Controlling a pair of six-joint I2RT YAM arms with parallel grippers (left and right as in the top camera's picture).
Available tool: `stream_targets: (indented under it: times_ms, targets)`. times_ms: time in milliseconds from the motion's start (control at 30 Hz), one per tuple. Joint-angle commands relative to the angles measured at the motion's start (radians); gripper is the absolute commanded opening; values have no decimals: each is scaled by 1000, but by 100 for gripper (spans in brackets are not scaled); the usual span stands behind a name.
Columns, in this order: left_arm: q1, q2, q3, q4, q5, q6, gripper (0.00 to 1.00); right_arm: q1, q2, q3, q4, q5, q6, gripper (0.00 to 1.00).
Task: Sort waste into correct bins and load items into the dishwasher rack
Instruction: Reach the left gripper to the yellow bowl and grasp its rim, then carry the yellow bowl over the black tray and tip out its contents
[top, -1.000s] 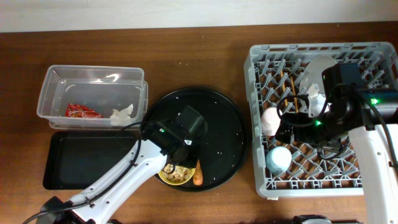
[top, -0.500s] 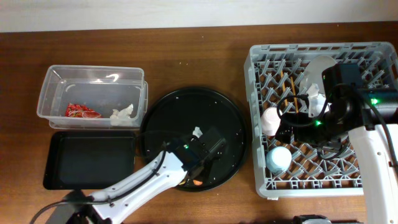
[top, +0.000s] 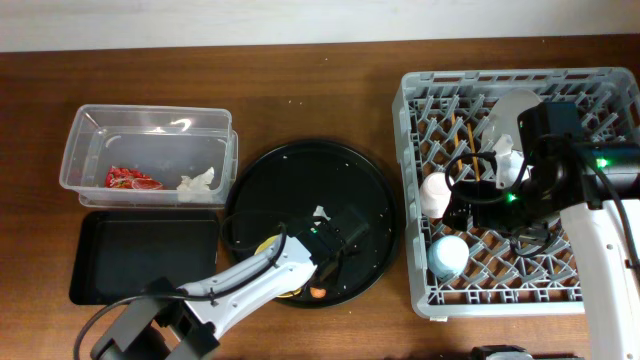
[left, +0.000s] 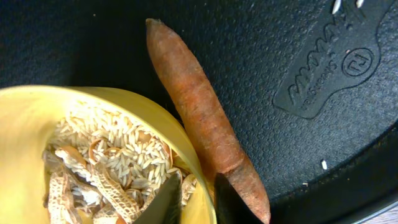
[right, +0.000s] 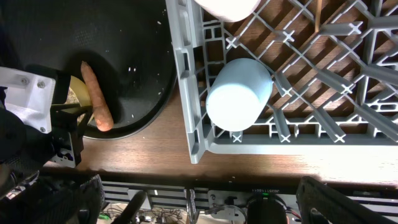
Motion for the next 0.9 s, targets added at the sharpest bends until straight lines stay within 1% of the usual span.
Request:
stream_targets:
  times_ms: [0,33,67,200,333,400,467,567,633,700,800,867]
  targets:
    - [-2,9,-10,2,-8,-6,8,-3,2,-3,0,-5,10,98]
    - [-2,9,-10,0,-8,-6,3,-3,2,-3,0,-5,10,98]
    - [-2,9,-10,-1,-8,-6,1,-3,2,-3,0,-5,10,98]
    - [0,9,-4,-5,-19,3,1,-3,2,-3,1,-5,10,98]
    - [52,5,111,-140,-27,113,0,-3,2,-3,0,-5,10,98]
    - [120,-5,225,-246,-26,166,0,-3,2,-3,0,-5,10,98]
    - [175,-24,279,-296,-2,182,0,-3,2,-3,0,-5,10,98]
    - [257,-101,297,-340,11,189,0,-3,2,-3,0,-5,10,98]
    - [315,-155,297,-358,12,222,0,-3,2,-3,0,-5,10,98]
    - [400,-218,297,-364,19,232,0,-3,2,-3,0,-5,10,98]
    - [565,-285,297,-354,135,309,0,-3,2,-3,0,-5,10,98]
    - [683,-302,294,-352,246,367,0,-3,2,-3,0,-5,10,98]
